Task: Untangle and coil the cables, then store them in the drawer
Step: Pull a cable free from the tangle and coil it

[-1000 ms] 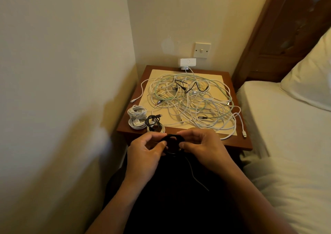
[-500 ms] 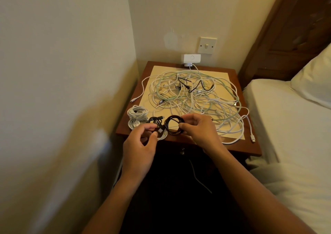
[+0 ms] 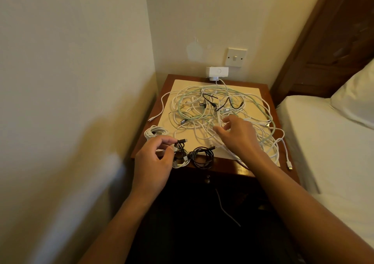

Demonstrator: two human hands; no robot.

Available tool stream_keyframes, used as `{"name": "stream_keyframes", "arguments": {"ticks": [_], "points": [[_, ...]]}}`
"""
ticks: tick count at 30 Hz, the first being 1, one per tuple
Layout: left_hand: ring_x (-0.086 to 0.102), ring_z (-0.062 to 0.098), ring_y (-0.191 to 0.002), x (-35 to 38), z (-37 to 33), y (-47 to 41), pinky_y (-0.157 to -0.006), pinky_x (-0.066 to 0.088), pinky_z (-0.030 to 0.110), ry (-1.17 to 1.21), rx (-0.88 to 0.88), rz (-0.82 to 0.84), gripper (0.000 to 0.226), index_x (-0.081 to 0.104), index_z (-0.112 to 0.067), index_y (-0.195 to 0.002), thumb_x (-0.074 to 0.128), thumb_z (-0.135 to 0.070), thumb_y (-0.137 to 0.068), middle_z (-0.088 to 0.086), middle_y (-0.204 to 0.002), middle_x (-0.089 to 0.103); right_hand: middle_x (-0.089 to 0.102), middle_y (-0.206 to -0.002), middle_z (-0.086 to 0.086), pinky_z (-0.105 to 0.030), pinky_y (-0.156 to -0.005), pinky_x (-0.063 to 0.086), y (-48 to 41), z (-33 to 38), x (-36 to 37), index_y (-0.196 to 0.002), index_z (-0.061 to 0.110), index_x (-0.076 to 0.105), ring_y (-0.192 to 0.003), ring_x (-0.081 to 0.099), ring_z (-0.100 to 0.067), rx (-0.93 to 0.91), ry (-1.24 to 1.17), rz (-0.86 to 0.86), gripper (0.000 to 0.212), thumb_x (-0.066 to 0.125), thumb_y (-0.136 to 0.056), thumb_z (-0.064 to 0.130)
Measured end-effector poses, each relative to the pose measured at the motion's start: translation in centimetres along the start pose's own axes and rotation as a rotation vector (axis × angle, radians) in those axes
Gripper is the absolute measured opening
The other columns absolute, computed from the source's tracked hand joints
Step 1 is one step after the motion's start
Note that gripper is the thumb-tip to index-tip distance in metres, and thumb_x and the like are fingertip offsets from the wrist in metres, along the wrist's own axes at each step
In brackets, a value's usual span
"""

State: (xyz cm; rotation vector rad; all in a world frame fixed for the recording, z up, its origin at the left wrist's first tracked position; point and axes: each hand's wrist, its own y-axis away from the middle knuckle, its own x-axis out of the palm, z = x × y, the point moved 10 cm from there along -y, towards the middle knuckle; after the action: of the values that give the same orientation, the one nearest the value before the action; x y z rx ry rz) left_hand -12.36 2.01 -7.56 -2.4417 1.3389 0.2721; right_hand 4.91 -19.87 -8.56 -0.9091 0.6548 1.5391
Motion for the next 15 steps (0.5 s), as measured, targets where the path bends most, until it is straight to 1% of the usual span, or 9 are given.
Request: {"name": "stream_keyframes", "arguments": {"ticks": [2, 3, 5, 6, 8, 9, 11, 12, 15], "points": [[0.063, 0.000, -0.097, 0.0, -0.4, -0.5, -0.070, 0.049, 0.007, -0.007, 0.009, -0.008, 0.024, 0.074, -0.029, -0.098, 0.064, -0.008, -0.095, -0.015, -0.102, 0.070, 0.075, -0.093, -0.008, -0.039, -0.079, 0.056, -1.0, 0.3, 0.7, -0.109, 0.007, 0.070, -0.088, 0.069, -0.028, 0.026, 0.059, 0.032, 0.046, 0.071, -0.090, 0.048], [0.064, 0.002, -0.097, -0.1, -0.6, -0.7, -0.069, 0.048, 0.007, -0.018, 0.018, -0.010, 0.024, 0.074, -0.030, -0.098, 0.064, -0.008, -0.095, -0.016, -0.102, 0.070, 0.075, -0.090, -0.012, -0.042, -0.078, 0.058, -1.4, 0.5, 1.0, -0.102, 0.005, 0.071, -0.085, 0.068, -0.030, 0.026, 0.085, 0.044, 0.039, 0.071, -0.091, 0.042], [0.064, 0.003, -0.096, -0.1, -0.9, -1.1, -0.071, 0.048, 0.008, -0.043, 0.044, -0.006, 0.025, 0.074, -0.030, -0.097, 0.065, -0.007, -0.094, -0.018, -0.102, 0.069, 0.075, -0.087, -0.012, -0.046, -0.078, 0.059, -2.0, 1.0, 0.8, -0.089, 0.007, 0.074, -0.082, 0.069, -0.029, 0.033, 0.069, 0.053, 0.020, 0.069, -0.091, 0.027], [0.064, 0.002, -0.096, -0.1, -1.1, -1.2, -0.071, 0.048, 0.007, -0.060, 0.051, -0.001, 0.024, 0.073, -0.030, -0.097, 0.065, -0.008, -0.094, -0.019, -0.102, 0.069, 0.075, -0.084, -0.010, -0.047, -0.078, 0.061, -2.4, 1.2, 0.3, -0.085, 0.010, 0.074, -0.079, 0.071, -0.027, 0.043, 0.009, 0.045, 0.016, 0.069, -0.092, 0.023], [0.062, -0.002, -0.096, -0.4, -1.2, -1.5, -0.071, 0.046, 0.004, -0.095, 0.053, 0.007, 0.023, 0.073, -0.031, -0.098, 0.066, -0.009, -0.095, -0.019, -0.103, 0.068, 0.074, -0.081, -0.004, -0.046, -0.075, 0.064, -3.4, 2.0, -1.6, -0.085, 0.016, 0.071, -0.072, 0.074, -0.020, 0.040, -0.151, 0.010, 0.012, 0.070, -0.095, 0.023], [0.061, -0.005, -0.096, -0.5, -1.4, -1.7, -0.070, 0.046, 0.003, -0.104, 0.054, 0.011, 0.023, 0.072, -0.032, -0.099, 0.066, -0.010, -0.095, -0.019, -0.103, 0.067, 0.074, -0.081, -0.003, -0.041, -0.073, 0.065, -4.0, 2.7, -2.9, -0.091, 0.019, 0.071, -0.068, 0.075, -0.016, 0.027, -0.224, -0.006, 0.007, 0.071, -0.096, 0.023], [0.059, -0.009, -0.094, -0.5, -1.9, -2.1, -0.068, 0.045, 0.001, -0.113, 0.063, 0.021, 0.023, 0.071, -0.031, -0.099, 0.066, -0.010, -0.095, -0.018, -0.102, 0.066, 0.075, -0.084, -0.005, -0.031, -0.068, 0.065, -5.2, 4.3, -6.1, -0.098, 0.018, 0.071, -0.065, 0.075, -0.013, 0.002, -0.365, -0.036, 0.005, 0.070, -0.097, 0.023], [0.060, -0.007, -0.093, -0.5, -2.2, -2.2, -0.068, 0.045, 0.002, -0.118, 0.069, 0.026, 0.024, 0.071, -0.031, -0.099, 0.066, -0.009, -0.094, -0.016, -0.102, 0.066, 0.076, -0.085, -0.009, -0.031, -0.067, 0.065, -5.8, 5.0, -7.6, -0.098, 0.016, 0.071, -0.066, 0.076, -0.014, -0.003, -0.448, -0.045, 0.007, 0.070, -0.098, 0.022], [0.061, 0.002, -0.093, -0.1, -3.3, -2.5, -0.067, 0.045, 0.004, -0.150, 0.090, 0.043, 0.026, 0.070, -0.034, -0.099, 0.067, -0.010, -0.092, -0.015, -0.102, 0.066, 0.076, -0.084, -0.015, -0.044, -0.072, 0.066, -7.5, 6.7, -11.9, -0.094, 0.013, 0.071, -0.071, 0.078, -0.024, -0.029, -0.631, -0.102, 0.007, 0.071, -0.097, 0.018]]}}
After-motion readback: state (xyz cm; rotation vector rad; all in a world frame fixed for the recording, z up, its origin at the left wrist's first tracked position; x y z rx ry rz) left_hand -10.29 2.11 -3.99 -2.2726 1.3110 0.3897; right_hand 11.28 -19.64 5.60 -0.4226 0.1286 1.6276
